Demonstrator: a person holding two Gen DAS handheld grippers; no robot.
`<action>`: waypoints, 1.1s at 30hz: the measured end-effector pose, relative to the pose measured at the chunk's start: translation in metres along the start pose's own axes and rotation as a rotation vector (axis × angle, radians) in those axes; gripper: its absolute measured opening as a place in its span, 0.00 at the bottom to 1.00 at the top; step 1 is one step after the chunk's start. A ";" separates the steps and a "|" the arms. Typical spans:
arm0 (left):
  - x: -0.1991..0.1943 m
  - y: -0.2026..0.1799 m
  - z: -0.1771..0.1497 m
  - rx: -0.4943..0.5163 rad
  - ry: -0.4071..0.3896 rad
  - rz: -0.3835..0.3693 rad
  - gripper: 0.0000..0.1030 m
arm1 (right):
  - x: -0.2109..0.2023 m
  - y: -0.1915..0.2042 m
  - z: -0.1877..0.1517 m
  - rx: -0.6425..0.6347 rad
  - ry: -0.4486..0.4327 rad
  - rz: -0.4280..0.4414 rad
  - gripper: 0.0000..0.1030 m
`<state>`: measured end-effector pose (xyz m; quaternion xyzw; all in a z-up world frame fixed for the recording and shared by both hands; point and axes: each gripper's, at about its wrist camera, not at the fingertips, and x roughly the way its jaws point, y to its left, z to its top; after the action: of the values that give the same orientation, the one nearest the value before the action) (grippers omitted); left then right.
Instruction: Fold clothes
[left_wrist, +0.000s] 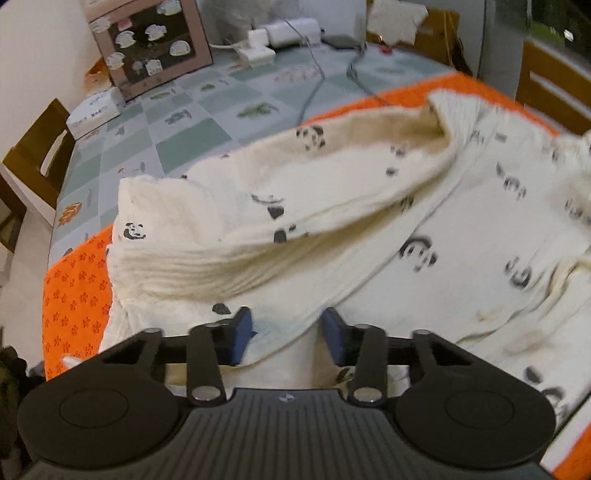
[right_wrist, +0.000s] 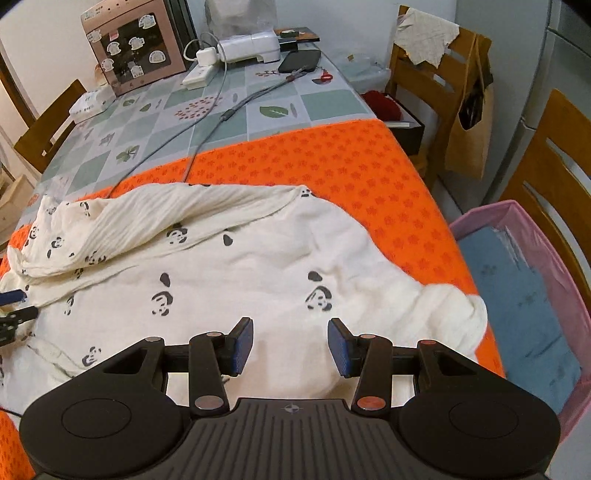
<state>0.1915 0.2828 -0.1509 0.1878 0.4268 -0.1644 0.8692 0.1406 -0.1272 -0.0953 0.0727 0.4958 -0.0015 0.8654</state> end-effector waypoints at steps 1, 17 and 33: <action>0.001 0.000 0.000 0.012 -0.003 0.002 0.25 | -0.002 0.000 -0.001 0.003 0.000 -0.003 0.46; -0.053 0.049 0.188 -0.110 -0.341 0.103 0.02 | -0.022 -0.001 -0.014 0.064 -0.027 -0.020 0.46; 0.087 0.042 0.425 -0.144 -0.280 0.158 0.02 | 0.012 -0.030 0.010 0.124 -0.087 0.117 0.46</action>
<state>0.5503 0.1104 0.0276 0.1332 0.2964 -0.0889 0.9415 0.1533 -0.1578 -0.1047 0.1549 0.4516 0.0149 0.8785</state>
